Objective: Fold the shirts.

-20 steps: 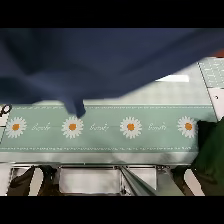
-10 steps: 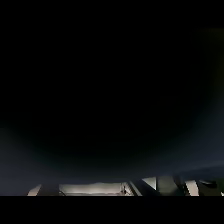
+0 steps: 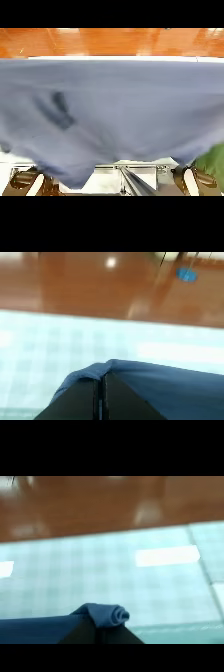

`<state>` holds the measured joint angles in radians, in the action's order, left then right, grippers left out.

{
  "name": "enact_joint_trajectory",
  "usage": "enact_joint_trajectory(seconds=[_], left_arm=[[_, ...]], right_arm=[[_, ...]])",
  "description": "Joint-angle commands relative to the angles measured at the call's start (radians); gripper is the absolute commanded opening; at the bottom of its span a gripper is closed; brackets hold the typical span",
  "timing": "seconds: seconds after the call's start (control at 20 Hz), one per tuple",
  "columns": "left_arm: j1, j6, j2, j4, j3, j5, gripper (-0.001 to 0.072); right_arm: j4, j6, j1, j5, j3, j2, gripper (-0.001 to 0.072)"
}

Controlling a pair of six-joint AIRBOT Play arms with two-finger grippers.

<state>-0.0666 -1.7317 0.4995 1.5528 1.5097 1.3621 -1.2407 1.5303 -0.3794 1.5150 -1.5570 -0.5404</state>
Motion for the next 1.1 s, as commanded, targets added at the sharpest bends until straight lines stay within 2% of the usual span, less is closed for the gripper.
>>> enact_joint_trajectory(seconds=[0.0, 0.25, 0.4, 0.45, 0.5, 0.6, 0.8, 1.05], left_arm=[[-0.004, -0.010, 0.166, 0.003, -0.168, -0.149, 0.0016], [-0.002, -0.010, 0.573, -0.077, -0.182, -0.394, 0.0016], [0.010, -0.016, 0.778, -0.080, -0.158, -0.594, 0.0016], [0.021, -0.058, 0.846, -0.080, -0.133, -0.628, 0.0016], [0.034, -0.106, 0.911, -0.080, -0.101, -0.640, 0.0016], [0.048, -0.146, 1.019, -0.080, -0.045, -0.645, 0.0016], [0.050, -0.148, 1.170, -0.136, 0.031, -0.644, 0.0016], [0.050, -0.148, 1.239, -0.219, 0.041, -0.615, 0.0016]], right_arm=[[0.133, -0.102, 0.000, -0.120, 0.247, -0.107, 0.0034], [0.344, -0.274, 0.001, -0.366, 0.328, -0.504, 0.0034], [0.477, -0.335, 0.001, -0.497, 0.266, -0.768, 0.0034], [0.513, -0.344, 0.001, -0.518, 0.225, -0.850, 0.0034], [0.546, -0.351, 0.001, -0.527, 0.172, -0.935, 0.0034], [0.597, -0.356, 0.001, -0.527, 0.060, -1.080, 0.0034], [0.629, -0.337, 0.024, -0.519, -0.104, -1.270, 0.0034], [0.603, -0.303, 0.045, -0.519, -0.127, -1.346, 0.0034]])
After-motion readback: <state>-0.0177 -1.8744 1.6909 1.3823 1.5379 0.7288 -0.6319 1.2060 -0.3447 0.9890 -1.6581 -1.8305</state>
